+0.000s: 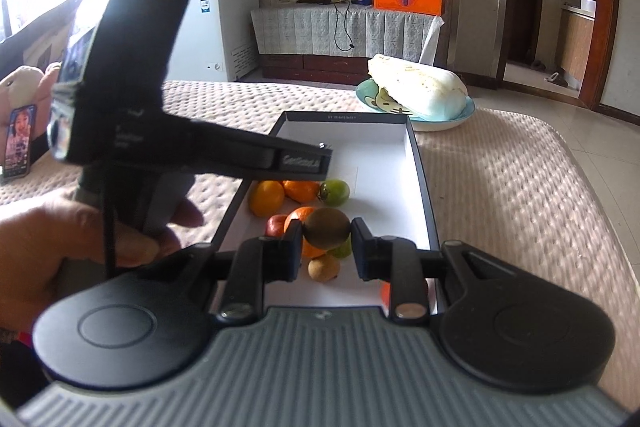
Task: Organize fruits
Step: 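Open the left tool to drop the green pear into the box, then lower the kiwi into the box and open the right tool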
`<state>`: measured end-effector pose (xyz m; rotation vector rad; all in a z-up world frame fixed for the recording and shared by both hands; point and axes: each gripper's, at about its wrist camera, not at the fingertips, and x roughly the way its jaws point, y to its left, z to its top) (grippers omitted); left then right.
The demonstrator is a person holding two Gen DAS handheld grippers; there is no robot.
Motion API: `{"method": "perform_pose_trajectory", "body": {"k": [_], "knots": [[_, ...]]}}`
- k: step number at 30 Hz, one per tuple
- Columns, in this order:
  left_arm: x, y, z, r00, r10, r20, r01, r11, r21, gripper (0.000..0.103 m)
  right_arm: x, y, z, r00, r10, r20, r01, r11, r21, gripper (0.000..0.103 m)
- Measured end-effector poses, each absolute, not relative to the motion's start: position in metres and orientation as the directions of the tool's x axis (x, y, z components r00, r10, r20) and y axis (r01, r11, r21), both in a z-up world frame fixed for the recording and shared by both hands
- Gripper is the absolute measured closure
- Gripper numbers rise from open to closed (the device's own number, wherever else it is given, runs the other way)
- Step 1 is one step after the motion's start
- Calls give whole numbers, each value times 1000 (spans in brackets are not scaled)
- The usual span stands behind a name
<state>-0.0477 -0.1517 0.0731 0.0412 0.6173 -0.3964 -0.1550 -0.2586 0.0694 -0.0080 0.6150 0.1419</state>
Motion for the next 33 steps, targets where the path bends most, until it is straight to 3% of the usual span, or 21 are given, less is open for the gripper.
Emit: {"method": "perform_pose_trajectory", "body": {"k": [33], "knots": [[-57,-95,76,756,-296,-584,329,943,-52,51,-124,-241,63,809,105,-579,-82,994,65,74]]}}
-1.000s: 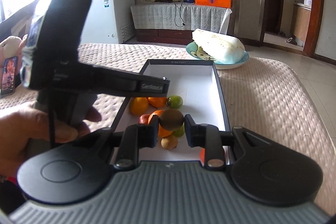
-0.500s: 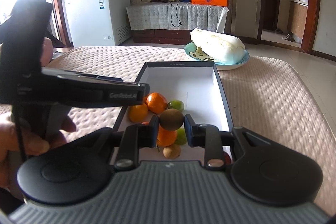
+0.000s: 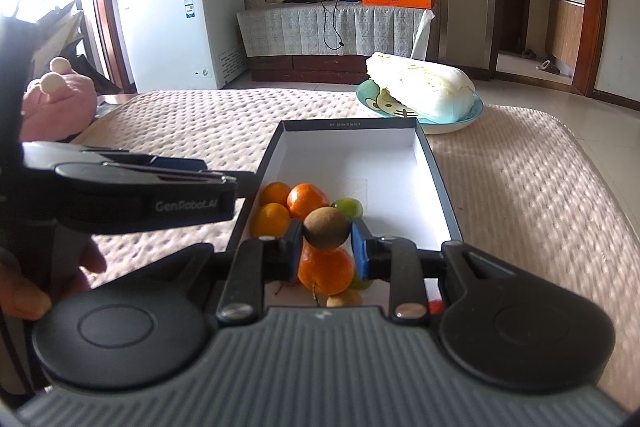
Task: Organize fruits
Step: 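Lower the kiwi into the box and open the right tool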
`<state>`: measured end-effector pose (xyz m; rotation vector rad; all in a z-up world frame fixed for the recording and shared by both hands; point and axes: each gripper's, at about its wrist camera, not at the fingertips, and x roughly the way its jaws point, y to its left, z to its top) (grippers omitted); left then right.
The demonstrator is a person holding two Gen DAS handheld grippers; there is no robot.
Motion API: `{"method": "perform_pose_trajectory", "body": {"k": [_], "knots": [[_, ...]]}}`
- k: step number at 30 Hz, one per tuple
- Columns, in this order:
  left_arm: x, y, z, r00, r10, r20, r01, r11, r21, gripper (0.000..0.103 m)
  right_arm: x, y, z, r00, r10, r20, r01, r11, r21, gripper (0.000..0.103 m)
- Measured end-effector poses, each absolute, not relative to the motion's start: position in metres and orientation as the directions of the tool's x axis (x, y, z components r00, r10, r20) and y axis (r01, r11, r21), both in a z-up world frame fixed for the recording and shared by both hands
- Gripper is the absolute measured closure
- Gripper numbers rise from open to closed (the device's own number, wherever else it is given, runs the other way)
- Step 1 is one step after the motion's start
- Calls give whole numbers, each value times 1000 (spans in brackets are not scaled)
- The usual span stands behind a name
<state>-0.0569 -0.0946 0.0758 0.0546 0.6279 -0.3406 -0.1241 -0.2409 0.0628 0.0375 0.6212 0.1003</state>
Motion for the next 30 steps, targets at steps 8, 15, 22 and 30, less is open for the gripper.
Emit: {"method": "perform_pose_trajectory", "body": {"k": [8,15,22,30], "knots": [[-60,-85,74,755,-280,-593,318,947,-42,51,-117,-240,62,809,96,-580,-62,995,79,74],[-63,-77,72,753,-271,-600,318,948,-29,50,-110,-238,59,807,88,-584,-46,995,85,74],[-65,-69,70,746,-273,-607,321,947,-31,49,-105,-235,55,801,84,-593,-41,996,85,74],[-67,-67,70,745,-274,-608,321,946,-33,45,-102,-233,55,805,70,-589,-29,997,78,74]]}}
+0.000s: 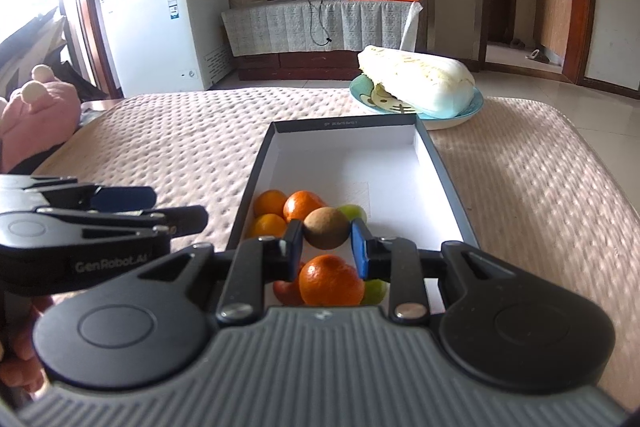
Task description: Organize fruits
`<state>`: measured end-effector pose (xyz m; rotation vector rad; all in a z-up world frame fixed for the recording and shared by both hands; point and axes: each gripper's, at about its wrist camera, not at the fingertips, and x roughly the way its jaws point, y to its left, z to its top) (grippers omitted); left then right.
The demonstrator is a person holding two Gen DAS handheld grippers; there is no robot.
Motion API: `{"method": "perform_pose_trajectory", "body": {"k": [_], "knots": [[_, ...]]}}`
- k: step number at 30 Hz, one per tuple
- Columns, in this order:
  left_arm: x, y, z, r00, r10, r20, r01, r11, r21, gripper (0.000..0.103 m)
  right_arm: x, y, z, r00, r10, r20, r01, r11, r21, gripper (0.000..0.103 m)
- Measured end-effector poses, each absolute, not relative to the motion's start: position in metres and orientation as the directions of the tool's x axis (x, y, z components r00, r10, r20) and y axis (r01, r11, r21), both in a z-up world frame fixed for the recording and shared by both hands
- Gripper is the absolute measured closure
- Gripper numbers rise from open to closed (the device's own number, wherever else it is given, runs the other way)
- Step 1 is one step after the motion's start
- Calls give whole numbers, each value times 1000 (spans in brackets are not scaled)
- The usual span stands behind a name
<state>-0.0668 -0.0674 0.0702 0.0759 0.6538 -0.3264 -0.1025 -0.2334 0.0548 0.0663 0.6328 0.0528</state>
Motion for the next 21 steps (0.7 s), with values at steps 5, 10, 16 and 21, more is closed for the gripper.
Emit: {"method": "perform_pose_trajectory", "body": {"k": [5,10,16,21], "knots": [[-66,-64,68,739,-268,-618,311,950,-39,44,-100,-235,54,809,63,-585,-16,996,85,74],[-66,-62,67,737,-263,-623,309,950,-37,44,-98,-235,54,807,69,-587,-18,996,93,74],[-67,-64,67,736,-270,-621,314,949,-40,44,-98,-233,53,802,75,-592,-26,995,92,74],[-66,-66,67,734,-268,-624,315,948,-38,44,-98,-236,53,803,66,-592,-15,996,90,73]]}}
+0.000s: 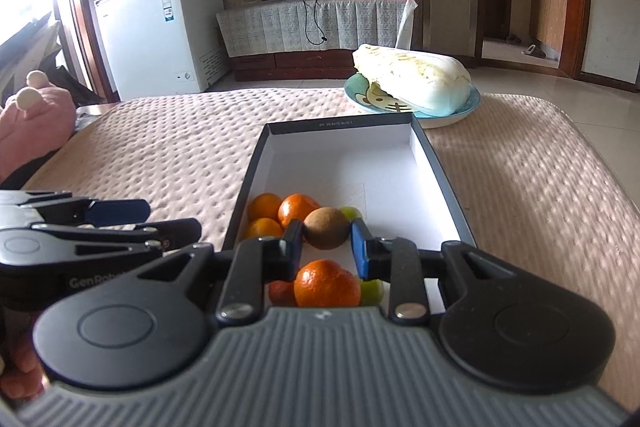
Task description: Organize fruits
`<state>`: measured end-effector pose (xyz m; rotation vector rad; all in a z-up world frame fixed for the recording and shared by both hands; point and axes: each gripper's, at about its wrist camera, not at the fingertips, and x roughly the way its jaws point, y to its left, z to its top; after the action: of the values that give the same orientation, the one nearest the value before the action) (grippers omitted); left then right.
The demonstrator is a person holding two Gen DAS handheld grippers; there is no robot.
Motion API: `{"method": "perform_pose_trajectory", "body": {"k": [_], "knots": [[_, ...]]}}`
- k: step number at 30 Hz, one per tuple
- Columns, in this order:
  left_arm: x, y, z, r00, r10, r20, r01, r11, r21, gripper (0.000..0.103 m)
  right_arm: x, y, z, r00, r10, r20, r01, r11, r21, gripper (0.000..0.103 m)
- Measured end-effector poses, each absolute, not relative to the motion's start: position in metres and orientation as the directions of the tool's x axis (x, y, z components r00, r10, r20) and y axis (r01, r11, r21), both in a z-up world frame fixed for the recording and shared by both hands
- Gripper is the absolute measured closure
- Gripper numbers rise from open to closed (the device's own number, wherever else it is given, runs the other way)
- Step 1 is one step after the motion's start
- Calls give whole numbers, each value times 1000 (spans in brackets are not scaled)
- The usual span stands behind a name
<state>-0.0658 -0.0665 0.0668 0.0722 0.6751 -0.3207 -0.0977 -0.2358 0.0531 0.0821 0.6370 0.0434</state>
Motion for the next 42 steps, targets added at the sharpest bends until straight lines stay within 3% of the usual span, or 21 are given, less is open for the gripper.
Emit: {"method": "perform_pose_trajectory", "body": {"k": [3,5,10,12,18,21,26,32,37,42], "knots": [[-64,-65,64,731,-258,-632,304,952,-37,44,-99,-236,54,813,50,-580,2,996,89,73],[-62,-62,63,727,-256,-637,294,955,-48,44,-99,-237,55,816,45,-576,11,996,94,62],[-61,-57,65,738,-252,-625,273,960,-65,42,-104,-239,59,832,46,-554,7,996,94,61],[-62,-53,72,750,-252,-612,249,964,-92,23,-107,-242,61,835,47,-549,1,996,87,61],[-77,-45,103,782,-129,-610,130,991,-43,4,-142,-263,75,832,19,-554,50,993,110,61],[-90,-39,115,802,-101,-589,84,995,-57,2,-169,-271,83,834,-15,-552,77,993,89,61],[-126,-46,135,860,-14,-510,41,998,42,2,-217,-286,85,796,-39,-604,164,975,152,47],[-181,-54,151,892,-50,-449,37,999,-39,2,-249,-271,76,721,-2,-693,108,988,110,47],[-211,-68,141,832,-111,-544,71,993,-93,2,-253,-270,66,700,-1,-714,64,996,62,47],[-224,-91,122,810,-41,-585,34,999,-23,2,-249,-278,58,676,-2,-737,77,995,68,47]]}}
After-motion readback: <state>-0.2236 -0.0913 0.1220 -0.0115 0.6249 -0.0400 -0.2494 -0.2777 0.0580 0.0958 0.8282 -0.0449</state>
